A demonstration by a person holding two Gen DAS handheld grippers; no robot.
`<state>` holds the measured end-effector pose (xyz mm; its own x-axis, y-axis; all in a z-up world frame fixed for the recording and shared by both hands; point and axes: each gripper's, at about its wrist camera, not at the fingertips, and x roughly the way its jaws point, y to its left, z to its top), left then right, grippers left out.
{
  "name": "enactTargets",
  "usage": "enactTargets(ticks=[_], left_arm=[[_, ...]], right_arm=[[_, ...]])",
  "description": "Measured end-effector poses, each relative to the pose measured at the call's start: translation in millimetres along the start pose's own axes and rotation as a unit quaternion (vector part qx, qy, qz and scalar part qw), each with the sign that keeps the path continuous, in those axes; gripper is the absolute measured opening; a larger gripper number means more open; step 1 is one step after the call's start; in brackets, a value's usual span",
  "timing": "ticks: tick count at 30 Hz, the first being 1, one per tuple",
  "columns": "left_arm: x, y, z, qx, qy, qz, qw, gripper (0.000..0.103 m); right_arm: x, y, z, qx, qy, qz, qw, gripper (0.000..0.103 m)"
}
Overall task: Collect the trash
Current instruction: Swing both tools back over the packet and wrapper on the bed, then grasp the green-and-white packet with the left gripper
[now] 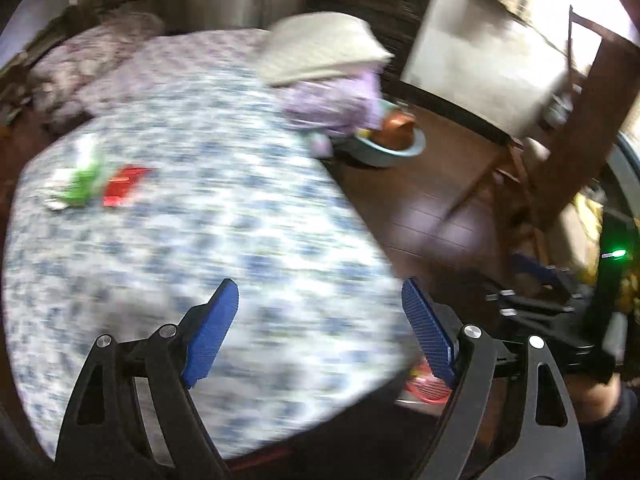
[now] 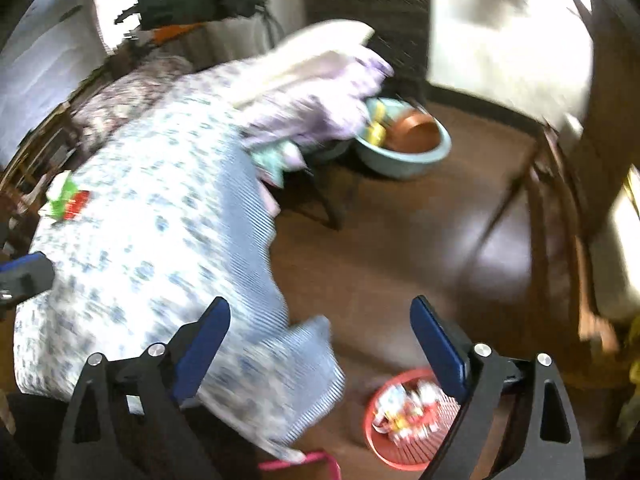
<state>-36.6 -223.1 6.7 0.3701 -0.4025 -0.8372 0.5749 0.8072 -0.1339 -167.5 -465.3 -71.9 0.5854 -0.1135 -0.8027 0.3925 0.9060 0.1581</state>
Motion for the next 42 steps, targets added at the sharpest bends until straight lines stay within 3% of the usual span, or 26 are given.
enactTargets(ticks=[7,16,20,28,33,38,42], left_arm=[[0,89,-2,-0.044,-0.002,0.048,0.9978,0.081],[5,145,3,-0.08,-0.021,0.072,0.994,0.081],[-2,172,3,-0.089,-0.044,0.134,0.986,0.081],[7,224,4,-0.163,-0.037,0.126,0.9779,0.08],[20,230,14,-0.158,-0.057,0.117,0.9788,0.08],[18,235,19,-0.184,-0.065,0.063,0.9788,0.081],[13,228,23,-0.172,-0.073,0.068,0.98,0.081]], right_arm=[[12,79,30,-0.05,-0.001,0.031,0.998,0.09],[29,134,39,-0.045,0.008,0.04,0.998,0.09],[46,158,47,-0.036,0.003,0.053,0.998,0.09],[66,220,43,-0.099,0.016,0.08,0.992,0.09],[70,222,28,-0.107,0.027,0.084,0.99,0.09],[64,229,19,-0.143,0.007,0.069,0.987,0.09],[62,237,15,-0.16,-0.001,0.069,0.985,0.09]])
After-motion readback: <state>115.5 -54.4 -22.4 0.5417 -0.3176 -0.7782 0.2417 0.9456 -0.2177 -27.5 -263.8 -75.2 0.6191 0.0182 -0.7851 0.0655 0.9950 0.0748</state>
